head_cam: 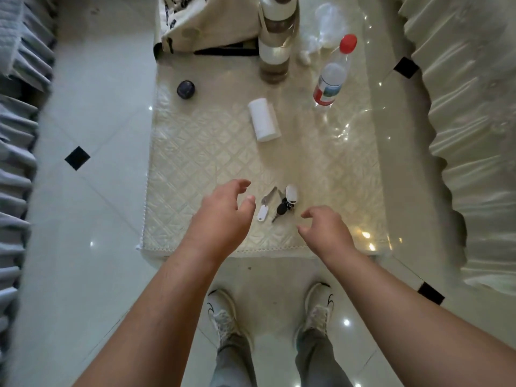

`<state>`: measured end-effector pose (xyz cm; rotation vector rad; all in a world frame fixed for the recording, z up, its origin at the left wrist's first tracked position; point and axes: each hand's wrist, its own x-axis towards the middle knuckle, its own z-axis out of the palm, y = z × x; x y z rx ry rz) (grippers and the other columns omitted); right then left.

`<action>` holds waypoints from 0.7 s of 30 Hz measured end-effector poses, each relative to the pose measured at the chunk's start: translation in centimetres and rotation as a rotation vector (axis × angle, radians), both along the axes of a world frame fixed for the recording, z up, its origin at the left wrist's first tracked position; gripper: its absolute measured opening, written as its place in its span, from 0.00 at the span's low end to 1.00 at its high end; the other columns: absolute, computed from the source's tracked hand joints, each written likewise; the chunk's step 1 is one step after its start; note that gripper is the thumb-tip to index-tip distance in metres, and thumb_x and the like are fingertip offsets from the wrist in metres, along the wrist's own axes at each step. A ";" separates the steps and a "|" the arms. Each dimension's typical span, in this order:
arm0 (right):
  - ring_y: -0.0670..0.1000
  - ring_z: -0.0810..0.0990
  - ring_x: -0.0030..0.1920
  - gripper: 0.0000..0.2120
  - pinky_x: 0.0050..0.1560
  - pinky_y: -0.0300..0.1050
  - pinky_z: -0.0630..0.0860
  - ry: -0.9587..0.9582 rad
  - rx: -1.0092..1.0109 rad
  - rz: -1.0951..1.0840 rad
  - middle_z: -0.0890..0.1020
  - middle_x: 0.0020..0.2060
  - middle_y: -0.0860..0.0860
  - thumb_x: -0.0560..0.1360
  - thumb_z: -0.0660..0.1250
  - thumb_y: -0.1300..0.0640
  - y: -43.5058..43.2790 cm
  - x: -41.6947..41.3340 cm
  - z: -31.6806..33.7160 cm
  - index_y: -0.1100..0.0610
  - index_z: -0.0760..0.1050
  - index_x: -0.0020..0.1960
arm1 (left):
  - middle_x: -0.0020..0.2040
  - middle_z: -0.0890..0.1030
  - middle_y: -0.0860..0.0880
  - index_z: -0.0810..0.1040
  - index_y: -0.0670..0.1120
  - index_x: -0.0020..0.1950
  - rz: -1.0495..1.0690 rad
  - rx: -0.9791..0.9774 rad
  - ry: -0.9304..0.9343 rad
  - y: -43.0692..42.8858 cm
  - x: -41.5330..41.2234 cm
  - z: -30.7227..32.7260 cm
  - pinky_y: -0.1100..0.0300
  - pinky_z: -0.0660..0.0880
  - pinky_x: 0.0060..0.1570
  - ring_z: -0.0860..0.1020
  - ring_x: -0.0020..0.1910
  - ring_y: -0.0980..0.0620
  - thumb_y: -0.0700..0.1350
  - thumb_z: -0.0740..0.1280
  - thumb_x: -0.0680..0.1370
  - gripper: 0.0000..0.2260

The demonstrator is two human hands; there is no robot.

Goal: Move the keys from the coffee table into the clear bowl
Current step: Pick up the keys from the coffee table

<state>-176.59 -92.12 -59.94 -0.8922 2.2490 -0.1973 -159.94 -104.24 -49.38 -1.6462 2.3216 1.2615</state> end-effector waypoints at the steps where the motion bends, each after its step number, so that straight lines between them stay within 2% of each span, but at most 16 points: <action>1: 0.55 0.73 0.61 0.17 0.59 0.52 0.73 0.018 0.011 -0.002 0.77 0.61 0.51 0.74 0.67 0.50 -0.2 0.1 -1.1 0.53 0.78 0.61 | 0.65 0.75 0.60 0.70 0.58 0.70 -0.002 0.001 -0.005 0.0 -0.1 -0.7 0.47 0.71 0.61 0.73 0.58 0.57 0.57 0.58 0.78 0.20; 5: 0.55 0.74 0.58 0.18 0.53 0.50 0.73 0.120 0.041 0.007 0.77 0.59 0.50 0.73 0.66 0.45 -1.5 0.3 -4.8 0.49 0.79 0.60 | 0.65 0.75 0.62 0.69 0.59 0.70 -0.004 0.025 -0.001 -0.1 -0.5 -3.2 0.46 0.71 0.62 0.73 0.60 0.56 0.58 0.57 0.79 0.20; 9: 0.56 0.76 0.52 0.17 0.48 0.50 0.74 0.209 0.054 0.003 0.76 0.55 0.50 0.73 0.64 0.45 -3.1 0.5 -7.0 0.51 0.80 0.56 | 0.65 0.75 0.62 0.70 0.59 0.70 0.001 0.032 0.009 -0.3 -0.9 -4.8 0.46 0.71 0.63 0.73 0.61 0.56 0.57 0.58 0.79 0.19; 14: 0.57 0.75 0.52 0.13 0.43 0.47 0.68 0.239 0.125 0.013 0.73 0.55 0.52 0.76 0.64 0.53 -4.6 0.4 -8.7 0.55 0.77 0.58 | 0.66 0.72 0.58 0.70 0.59 0.69 -0.016 0.025 -0.039 -0.5 -1.3 -5.5 0.44 0.68 0.65 0.71 0.64 0.51 0.57 0.58 0.79 0.18; 17: 0.57 0.75 0.52 0.12 0.42 0.47 0.67 0.252 0.104 0.017 0.74 0.55 0.52 0.76 0.63 0.55 -4.9 0.2 -8.6 0.56 0.77 0.57 | 0.66 0.72 0.59 0.71 0.60 0.68 -0.010 0.009 -0.046 -0.8 -1.6 -5.5 0.44 0.68 0.64 0.70 0.65 0.52 0.57 0.58 0.79 0.17; 21: 0.55 0.74 0.55 0.10 0.46 0.48 0.69 0.261 -0.013 -0.049 0.77 0.57 0.48 0.76 0.67 0.50 -4.5 -0.6 -7.0 0.54 0.82 0.52 | 0.66 0.73 0.58 0.72 0.58 0.68 -0.021 -0.004 -0.041 -1.3 -2.0 -5.5 0.45 0.69 0.64 0.71 0.64 0.52 0.56 0.59 0.79 0.17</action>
